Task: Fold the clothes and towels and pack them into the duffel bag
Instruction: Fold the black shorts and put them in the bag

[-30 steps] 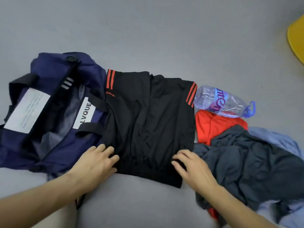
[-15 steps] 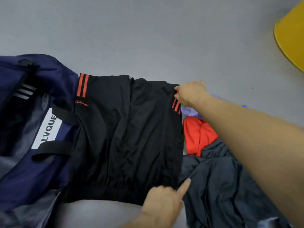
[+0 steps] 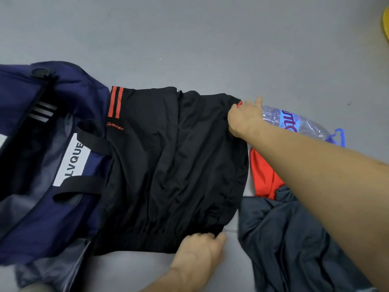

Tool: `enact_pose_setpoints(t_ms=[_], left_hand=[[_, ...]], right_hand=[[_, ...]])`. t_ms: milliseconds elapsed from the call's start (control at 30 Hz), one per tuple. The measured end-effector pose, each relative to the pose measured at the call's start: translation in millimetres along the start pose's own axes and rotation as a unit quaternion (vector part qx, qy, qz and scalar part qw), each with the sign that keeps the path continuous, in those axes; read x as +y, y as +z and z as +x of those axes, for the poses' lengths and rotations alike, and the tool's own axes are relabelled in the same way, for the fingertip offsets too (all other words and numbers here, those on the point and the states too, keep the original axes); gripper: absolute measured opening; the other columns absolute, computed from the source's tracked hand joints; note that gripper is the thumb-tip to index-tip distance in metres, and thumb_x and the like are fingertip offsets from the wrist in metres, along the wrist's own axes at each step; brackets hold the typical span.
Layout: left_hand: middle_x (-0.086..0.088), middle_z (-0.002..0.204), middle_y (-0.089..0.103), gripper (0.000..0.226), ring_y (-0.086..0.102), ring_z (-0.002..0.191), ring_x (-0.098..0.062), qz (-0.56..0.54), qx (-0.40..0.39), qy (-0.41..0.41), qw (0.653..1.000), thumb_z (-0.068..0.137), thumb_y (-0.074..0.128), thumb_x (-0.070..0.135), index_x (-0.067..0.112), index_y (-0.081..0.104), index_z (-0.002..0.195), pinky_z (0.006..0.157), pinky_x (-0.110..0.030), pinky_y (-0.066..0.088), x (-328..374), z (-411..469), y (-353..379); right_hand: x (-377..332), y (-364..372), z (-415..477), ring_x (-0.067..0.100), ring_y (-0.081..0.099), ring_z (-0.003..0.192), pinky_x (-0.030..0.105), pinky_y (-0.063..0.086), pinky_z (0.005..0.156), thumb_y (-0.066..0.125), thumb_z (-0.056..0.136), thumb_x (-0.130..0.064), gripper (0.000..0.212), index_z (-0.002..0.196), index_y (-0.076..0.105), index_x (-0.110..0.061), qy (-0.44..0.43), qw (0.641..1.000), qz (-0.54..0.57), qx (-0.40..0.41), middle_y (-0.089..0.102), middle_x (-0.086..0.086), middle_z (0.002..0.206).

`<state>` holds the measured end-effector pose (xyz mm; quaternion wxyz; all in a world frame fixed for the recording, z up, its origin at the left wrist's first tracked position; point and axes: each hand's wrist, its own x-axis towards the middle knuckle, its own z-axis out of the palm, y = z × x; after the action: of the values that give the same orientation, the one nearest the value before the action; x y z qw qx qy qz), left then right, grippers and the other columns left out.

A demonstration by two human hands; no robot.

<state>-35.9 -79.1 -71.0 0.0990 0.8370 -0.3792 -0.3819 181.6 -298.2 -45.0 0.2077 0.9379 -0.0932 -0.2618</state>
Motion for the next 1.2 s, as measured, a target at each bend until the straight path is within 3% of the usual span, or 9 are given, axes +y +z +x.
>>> enact_pose_setpoints(t_ms=[67,200,467,633,767,833,933,1100,1200], left_hand=[[0.005,0.053,0.049,0.026,0.042,0.04,-0.019,0.039,0.054,0.049,0.997,0.073,0.056,0.039,0.023,0.037,0.081,0.04,-0.028,0.001,-10,-6,-4],[0.003,0.079,0.052,0.015,0.049,0.068,-0.019,-0.07,0.08,0.098,0.989,0.095,0.035,0.042,0.029,0.031,0.09,0.063,-0.039,0.046,-11,-50,-46],[0.032,0.074,0.052,0.03,0.048,0.064,0.01,-0.144,0.191,0.035,0.97,0.094,0.058,0.04,0.052,0.056,0.121,0.062,-0.007,0.034,-84,-140,-124],[0.026,0.062,0.048,0.06,0.049,0.059,0.006,-0.152,0.224,-0.043,0.962,0.088,0.051,0.046,0.066,0.032,0.142,0.056,-0.009,0.034,-128,-171,-75],[0.027,0.063,0.051,0.068,0.057,0.059,0.002,-0.048,0.221,-0.106,0.968,0.085,0.048,0.056,0.057,0.024,0.149,0.046,-0.014,0.036,-163,-177,-20],[0.022,0.07,0.064,0.066,0.063,0.058,-0.003,-0.029,0.22,-0.108,0.969,0.086,0.046,0.058,0.053,0.03,0.149,0.043,-0.021,0.047,-171,-177,0],[0.012,0.076,0.062,0.04,0.062,0.061,-0.015,0.046,0.263,-0.022,0.963,0.088,0.053,0.045,0.036,0.056,0.127,0.045,-0.026,0.048,-163,-170,-5],[0.003,0.121,0.061,0.042,0.059,0.109,-0.021,0.15,0.259,0.054,0.953,0.085,0.07,0.034,0.026,0.062,0.126,0.082,-0.035,0.055,-160,-135,-22],[-0.005,0.137,0.06,0.06,0.057,0.128,-0.027,0.166,0.178,0.023,0.97,0.079,0.075,0.04,0.027,0.06,0.135,0.101,-0.04,0.051,-164,-120,-14]], right_hand=[[1,0,-1,0.034,0.047,0.118,0.055,0.022,0.115,0.045,0.088,-0.012,0.033,0.12,0.051,-0.006,-0.006,0.998,0.027,0.052,0.059,0.01,0.106],[1,-20,-4,0.036,0.051,0.111,0.04,0.04,0.082,0.041,0.093,-0.016,0.051,0.14,0.034,0.002,0.012,0.984,0.141,0.104,0.064,0.015,0.108],[-56,-103,3,0.033,0.059,0.084,0.034,0.04,0.062,0.041,0.084,-0.022,0.028,0.106,0.049,-0.008,0.003,0.906,0.418,0.065,0.065,0.011,0.096],[-134,-145,0,0.024,0.06,0.08,0.033,0.042,0.06,0.042,0.086,-0.021,0.02,0.103,0.046,-0.013,-0.049,0.847,0.521,0.095,0.062,0.002,0.087],[-187,-147,-17,0.015,0.06,0.09,0.022,0.05,0.072,0.052,0.092,-0.021,0.068,0.155,0.025,-0.026,-0.123,0.716,0.687,0.001,0.061,-0.008,0.101],[-197,-125,-43,0.009,0.057,0.112,0.014,0.047,0.089,0.052,0.096,-0.02,0.073,0.159,0.016,-0.028,-0.167,0.731,0.661,-0.001,0.054,-0.013,0.131],[-184,-63,-104,0.013,0.045,0.136,0.034,0.039,0.112,0.051,0.099,-0.024,0.054,0.152,0.039,-0.022,-0.221,0.803,0.542,0.108,0.043,-0.005,0.153],[-142,31,-215,0.018,0.059,0.105,0.03,0.055,0.076,0.055,0.092,-0.036,0.025,0.11,0.058,-0.02,-0.355,0.859,0.317,0.187,0.053,-0.004,0.12],[-136,69,-229,0.019,0.059,0.118,0.027,0.054,0.089,0.067,0.078,-0.051,0.055,0.12,0.059,-0.018,-0.426,0.873,0.185,0.148,0.058,0.0,0.129]])
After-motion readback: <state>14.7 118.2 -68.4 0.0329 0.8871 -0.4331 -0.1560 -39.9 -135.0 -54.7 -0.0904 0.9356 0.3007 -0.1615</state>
